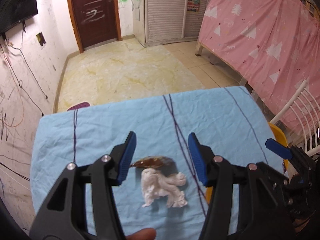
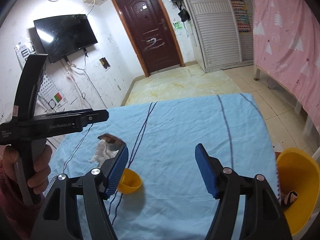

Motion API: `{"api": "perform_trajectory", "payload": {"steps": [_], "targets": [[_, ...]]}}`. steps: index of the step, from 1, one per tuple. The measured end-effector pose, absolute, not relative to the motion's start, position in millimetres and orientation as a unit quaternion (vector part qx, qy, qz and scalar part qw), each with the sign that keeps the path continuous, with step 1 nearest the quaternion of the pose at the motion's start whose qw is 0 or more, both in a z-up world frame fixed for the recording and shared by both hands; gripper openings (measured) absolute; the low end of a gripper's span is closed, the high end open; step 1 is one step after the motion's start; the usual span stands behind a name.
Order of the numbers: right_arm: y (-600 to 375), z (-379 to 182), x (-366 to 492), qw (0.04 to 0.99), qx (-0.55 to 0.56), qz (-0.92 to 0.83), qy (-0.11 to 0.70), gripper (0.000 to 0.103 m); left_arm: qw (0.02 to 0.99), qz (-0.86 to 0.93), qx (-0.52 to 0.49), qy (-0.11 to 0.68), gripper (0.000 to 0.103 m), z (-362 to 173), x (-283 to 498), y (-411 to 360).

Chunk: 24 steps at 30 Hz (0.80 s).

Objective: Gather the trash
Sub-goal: 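Move the left tool to the brown wrapper while the right tool approaches the yellow bowl, then close the left tool on the brown snack wrapper while the right tool grasps the yellow bowl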

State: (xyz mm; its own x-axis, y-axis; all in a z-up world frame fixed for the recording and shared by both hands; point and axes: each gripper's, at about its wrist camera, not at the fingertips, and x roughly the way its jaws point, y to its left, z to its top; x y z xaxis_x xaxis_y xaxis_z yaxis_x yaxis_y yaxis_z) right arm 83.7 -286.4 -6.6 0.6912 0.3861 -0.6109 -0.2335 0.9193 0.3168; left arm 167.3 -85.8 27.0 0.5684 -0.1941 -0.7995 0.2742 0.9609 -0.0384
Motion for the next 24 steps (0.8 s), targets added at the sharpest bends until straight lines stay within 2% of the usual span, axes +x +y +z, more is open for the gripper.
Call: {"api": "perform_trajectory", "payload": {"steps": [14,23,24], "targets": [[-234,-24,76,0.891,0.055,0.222,0.391,0.064,0.859,-0.151,0.055,0.486,0.059,-14,180,-82],[-220,-42,84,0.879,0.027,0.217,0.424,0.064,0.846,-0.146,0.047,0.511,0.059,-34,196,-80],[-220,-44,85,0.878,0.027,0.216,0.427,0.064,0.844,-0.149,0.045,0.513,0.056,-35,195,-79]]}}
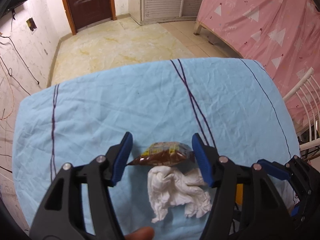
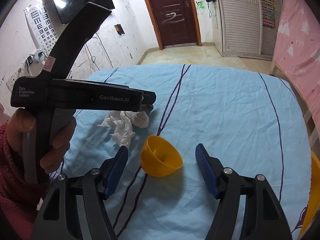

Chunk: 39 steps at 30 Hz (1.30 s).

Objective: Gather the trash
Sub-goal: 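Close the left tool on the brown snack wrapper while the right tool grasps the yellow bowl, then carry wrapper and yellow bowl over the yellow bin and open both tools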

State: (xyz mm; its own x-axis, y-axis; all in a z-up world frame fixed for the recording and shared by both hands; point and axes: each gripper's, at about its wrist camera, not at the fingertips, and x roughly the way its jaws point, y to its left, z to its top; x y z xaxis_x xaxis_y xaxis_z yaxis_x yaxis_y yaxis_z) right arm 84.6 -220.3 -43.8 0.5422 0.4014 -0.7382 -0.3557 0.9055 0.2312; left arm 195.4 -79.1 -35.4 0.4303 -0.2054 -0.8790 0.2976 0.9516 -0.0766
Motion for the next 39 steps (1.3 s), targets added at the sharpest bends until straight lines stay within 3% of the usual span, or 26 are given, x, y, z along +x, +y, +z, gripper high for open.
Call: {"api": "perform_trajectory", "payload": {"steps": [8,9,11,13,26,39], "targets": [[-215,-50,88,0.876,0.014,0.208,0.436,0.063,0.841,-0.156,0.030,0.517,0.035,-37,194,-73],[-214,-50,88,0.877,0.010,0.204,0.435,0.060,0.841,-0.156,0.029,0.517,0.026,-37,194,-73],[-208,-51,88,0.879,0.004,0.199,0.434,0.040,0.841,-0.158,0.029,0.517,0.023,-36,192,-72],[-209,-51,88,0.879,0.007,0.199,0.433,0.035,0.842,-0.158,0.031,0.514,0.022,-36,192,-71],[-243,-24,83,0.899,0.040,0.187,0.393,0.035,0.860,-0.160,0.005,0.484,0.020,-2,186,-67],[-322,-5,63,0.923,0.090,0.131,0.350,0.035,0.867,-0.215,0.032,0.449,0.020,33,156,-147]]}}
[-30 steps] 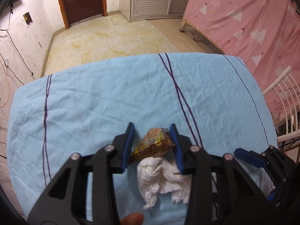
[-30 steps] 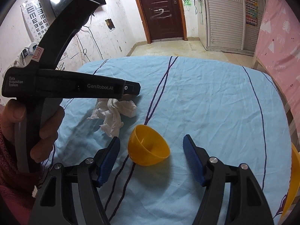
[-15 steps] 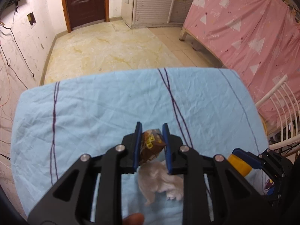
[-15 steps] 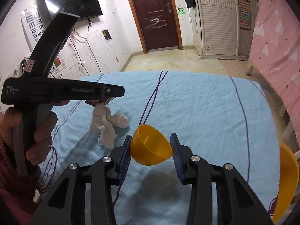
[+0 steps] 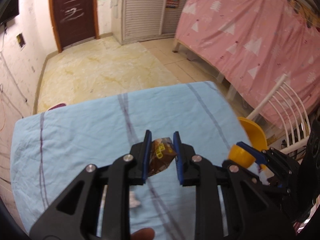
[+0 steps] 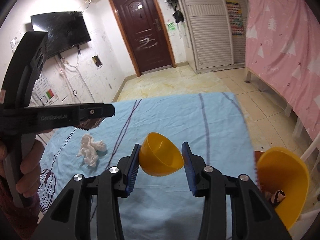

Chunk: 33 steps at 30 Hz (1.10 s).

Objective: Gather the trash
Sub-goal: 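Carry wrapper and yellow bowl over the yellow bin and open both tools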

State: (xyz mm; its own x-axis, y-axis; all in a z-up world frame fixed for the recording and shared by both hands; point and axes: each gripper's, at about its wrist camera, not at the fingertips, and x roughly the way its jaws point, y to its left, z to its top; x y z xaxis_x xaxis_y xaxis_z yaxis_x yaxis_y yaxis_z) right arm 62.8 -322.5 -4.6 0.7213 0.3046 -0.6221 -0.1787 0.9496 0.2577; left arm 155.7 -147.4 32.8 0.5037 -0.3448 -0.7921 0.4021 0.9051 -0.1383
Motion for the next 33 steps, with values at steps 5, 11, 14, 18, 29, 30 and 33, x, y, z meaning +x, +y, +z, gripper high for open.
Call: {"api": "perform_trajectory", "payload": {"steps": [5,11,14,18,29,30,33], "targets": [[-365,1,50,0.933,0.111,0.092,0.330,0.035,0.861,-0.248,0.045,0.441,0.020,39,142,-190],[-411,-2,40,0.939,0.121,0.041,0.320,0.035,0.849,-0.286,0.062,0.440,0.020,40,129,-241],[-431,-7,34,0.940,0.129,0.016,0.317,0.035,0.843,-0.302,0.070,0.440,0.020,37,122,-263],[-461,-12,22,0.940,0.144,-0.016,0.310,0.035,0.833,-0.321,0.081,0.443,0.020,34,115,-293],[-533,-29,-3,0.935,0.188,-0.090,0.287,0.035,0.804,-0.372,0.109,0.452,0.020,19,95,-375],[-537,-31,-5,0.934,0.192,-0.094,0.287,0.035,0.801,-0.374,0.111,0.453,0.020,18,94,-380],[-551,-35,-9,0.932,0.200,-0.105,0.285,0.035,0.793,-0.381,0.112,0.462,0.020,10,93,-398]]}}
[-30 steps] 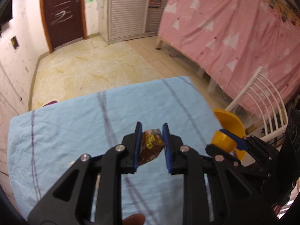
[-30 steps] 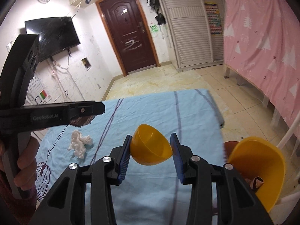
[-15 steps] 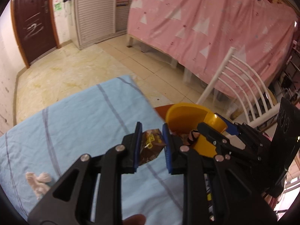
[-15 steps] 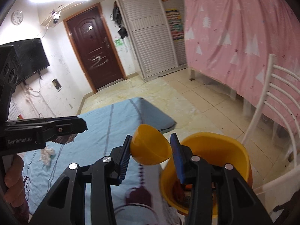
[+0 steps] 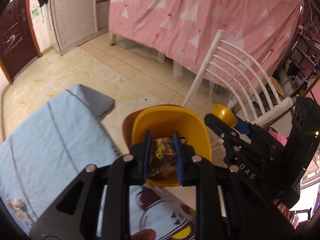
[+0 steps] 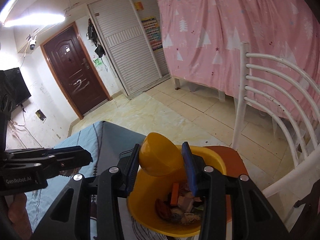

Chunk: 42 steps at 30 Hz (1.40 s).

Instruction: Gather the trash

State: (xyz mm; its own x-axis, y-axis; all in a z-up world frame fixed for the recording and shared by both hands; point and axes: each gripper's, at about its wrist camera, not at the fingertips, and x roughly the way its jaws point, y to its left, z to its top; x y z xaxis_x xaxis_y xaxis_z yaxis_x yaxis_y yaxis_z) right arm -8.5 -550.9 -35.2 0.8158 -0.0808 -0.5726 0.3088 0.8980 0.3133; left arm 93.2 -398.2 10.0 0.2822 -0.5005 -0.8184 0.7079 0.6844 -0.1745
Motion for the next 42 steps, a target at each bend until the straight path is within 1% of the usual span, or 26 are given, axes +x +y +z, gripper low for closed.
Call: {"api": "perform_trajectory", "payload": {"steps": [7,10,11,12,14,17,25,27,28,31,32,36,42], "targets": [[-570,-47,-7,0.924,0.222,-0.108,0.293,0.035,0.775,-0.388,0.114,0.486,0.020,-12,95,-426],[-574,-52,-2,0.919,0.231,-0.104,0.301,0.036,0.769,-0.385,0.116,0.498,0.028,-21,98,-431],[-574,-55,-1,0.918,0.235,-0.102,0.303,0.036,0.769,-0.382,0.116,0.499,0.033,-24,99,-432],[-575,-58,0,0.916,0.238,-0.099,0.306,0.036,0.769,-0.381,0.115,0.501,0.041,-25,100,-431],[-576,-62,3,0.913,0.245,-0.093,0.312,0.038,0.769,-0.379,0.109,0.504,0.049,-26,104,-428],[-575,-65,5,0.911,0.250,-0.091,0.316,0.042,0.770,-0.377,0.101,0.505,0.050,-24,108,-422],[-571,-58,4,0.915,0.248,-0.081,0.308,0.044,0.783,-0.370,0.087,0.492,0.052,-11,110,-401],[-568,-56,3,0.917,0.247,-0.077,0.303,0.045,0.793,-0.365,0.085,0.481,0.058,-6,107,-393],[-568,-54,3,0.918,0.246,-0.076,0.301,0.046,0.797,-0.362,0.085,0.475,0.059,-3,106,-389],[-560,-48,1,0.923,0.241,-0.072,0.290,0.056,0.813,-0.350,0.088,0.458,0.060,3,105,-375],[-557,-45,0,0.925,0.238,-0.071,0.287,0.060,0.818,-0.345,0.090,0.452,0.063,5,105,-370],[-547,-36,0,0.932,0.229,-0.065,0.273,0.066,0.845,-0.314,0.093,0.422,0.071,14,109,-346],[-515,-22,4,0.943,0.206,-0.039,0.258,0.075,0.874,-0.267,0.091,0.396,0.079,27,117,-300]]}}
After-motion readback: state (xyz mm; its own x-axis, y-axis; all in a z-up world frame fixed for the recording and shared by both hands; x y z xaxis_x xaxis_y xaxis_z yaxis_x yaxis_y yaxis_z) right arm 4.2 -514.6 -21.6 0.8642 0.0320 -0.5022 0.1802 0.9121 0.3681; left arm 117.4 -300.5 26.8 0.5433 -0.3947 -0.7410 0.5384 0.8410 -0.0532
